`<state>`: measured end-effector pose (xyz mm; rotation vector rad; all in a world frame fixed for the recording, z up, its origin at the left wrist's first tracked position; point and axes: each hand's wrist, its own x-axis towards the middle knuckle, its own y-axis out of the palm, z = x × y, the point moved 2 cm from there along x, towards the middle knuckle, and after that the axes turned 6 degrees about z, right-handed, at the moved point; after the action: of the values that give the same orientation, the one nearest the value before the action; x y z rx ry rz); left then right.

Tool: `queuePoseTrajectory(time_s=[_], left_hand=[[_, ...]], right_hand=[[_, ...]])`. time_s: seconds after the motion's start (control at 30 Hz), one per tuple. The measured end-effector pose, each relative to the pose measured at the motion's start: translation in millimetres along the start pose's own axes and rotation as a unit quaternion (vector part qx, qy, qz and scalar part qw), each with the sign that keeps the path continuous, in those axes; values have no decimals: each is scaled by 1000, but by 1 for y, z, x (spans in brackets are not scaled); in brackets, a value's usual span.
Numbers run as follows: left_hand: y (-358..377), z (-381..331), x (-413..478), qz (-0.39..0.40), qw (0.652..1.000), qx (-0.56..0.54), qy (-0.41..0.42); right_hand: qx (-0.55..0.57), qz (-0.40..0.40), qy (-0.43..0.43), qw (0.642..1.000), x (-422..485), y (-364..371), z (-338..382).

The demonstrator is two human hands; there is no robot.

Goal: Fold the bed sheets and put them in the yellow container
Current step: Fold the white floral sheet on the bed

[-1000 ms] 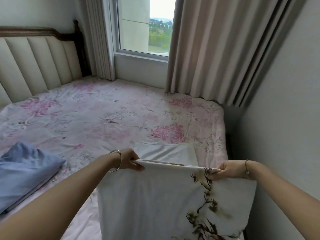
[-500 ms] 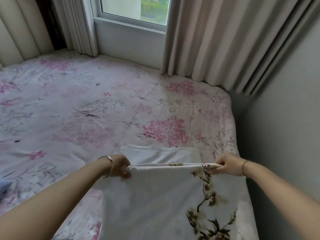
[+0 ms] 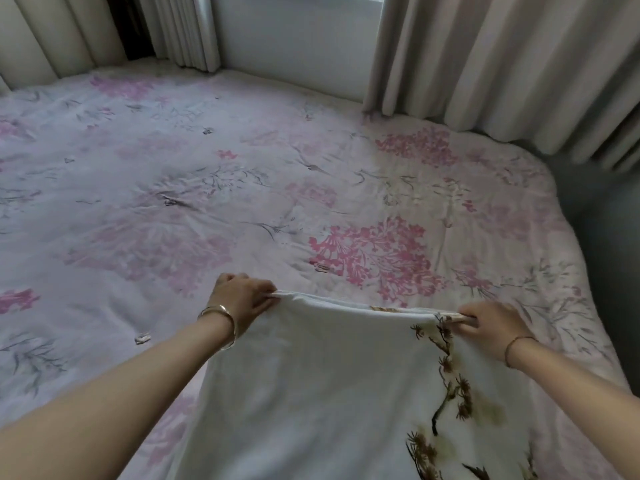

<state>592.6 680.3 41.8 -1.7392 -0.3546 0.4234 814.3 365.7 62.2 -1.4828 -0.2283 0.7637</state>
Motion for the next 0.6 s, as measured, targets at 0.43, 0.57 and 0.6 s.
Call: queuePoseTrajectory(time_s=[0.43, 0.57, 0.6], left_hand=[[95, 62, 32, 59, 914, -361, -175], [99, 53, 35, 47, 916, -370, -151], [101, 51, 37, 37, 908, -386, -159]], right_hand=[[-13, -33, 110, 993, 83, 117, -13], [117, -87, 25, 989, 79, 116, 12], [129, -94, -4, 987, 77, 117, 20]])
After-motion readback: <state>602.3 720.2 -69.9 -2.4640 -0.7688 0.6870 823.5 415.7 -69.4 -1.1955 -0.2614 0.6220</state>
